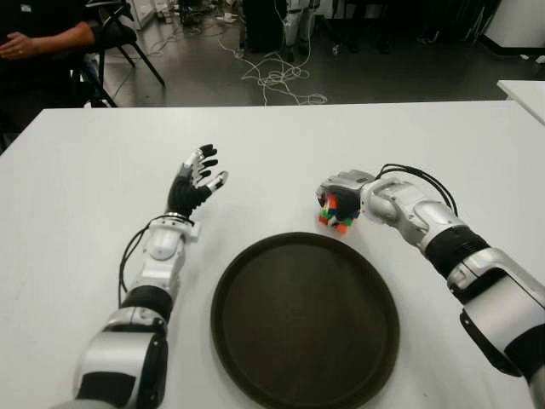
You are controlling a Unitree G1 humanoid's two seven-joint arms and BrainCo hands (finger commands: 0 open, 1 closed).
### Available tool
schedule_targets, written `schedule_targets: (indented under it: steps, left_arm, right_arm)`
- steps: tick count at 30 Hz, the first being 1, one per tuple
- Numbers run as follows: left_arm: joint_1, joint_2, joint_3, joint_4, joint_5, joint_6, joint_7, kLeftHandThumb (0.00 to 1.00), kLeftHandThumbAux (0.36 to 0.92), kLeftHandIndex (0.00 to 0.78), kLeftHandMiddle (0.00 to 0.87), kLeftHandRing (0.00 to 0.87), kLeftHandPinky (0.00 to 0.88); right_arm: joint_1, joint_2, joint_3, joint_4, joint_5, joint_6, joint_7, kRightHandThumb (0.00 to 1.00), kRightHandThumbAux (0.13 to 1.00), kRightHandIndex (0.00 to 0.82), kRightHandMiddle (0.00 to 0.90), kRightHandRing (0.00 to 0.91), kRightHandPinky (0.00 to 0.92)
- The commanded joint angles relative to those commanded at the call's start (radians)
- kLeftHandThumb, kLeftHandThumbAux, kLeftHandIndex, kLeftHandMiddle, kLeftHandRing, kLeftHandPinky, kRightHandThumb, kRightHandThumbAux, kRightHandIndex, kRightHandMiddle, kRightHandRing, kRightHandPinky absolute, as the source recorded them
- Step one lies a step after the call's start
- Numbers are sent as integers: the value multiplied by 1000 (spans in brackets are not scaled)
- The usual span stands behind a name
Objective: Pick up the Rubik's Cube and put it in the plate
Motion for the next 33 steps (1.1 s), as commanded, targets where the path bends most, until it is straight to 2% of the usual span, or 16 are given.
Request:
schedule_targets:
  steps: [13, 23, 33]
  left_arm:
    - [3, 0, 0, -7, 1, -1, 3, 41, 704, 153, 166, 141, 122]
    - [2, 4, -7, -4, 15, -4, 22, 53, 725, 159, 171, 144, 121]
    - [0, 3, -8, 0, 12, -2, 22, 33, 729, 156, 164, 142, 127]
  right_arm:
    - [8, -4, -17, -13, 1, 7, -23, 686, 741, 409, 540, 560, 541]
    - [15, -8, -31, -27, 0, 16, -39, 688, 741, 402, 492, 517, 532]
    - [25, -39, -51, -96, -1, 20, -54, 689, 740, 409, 507, 530, 539]
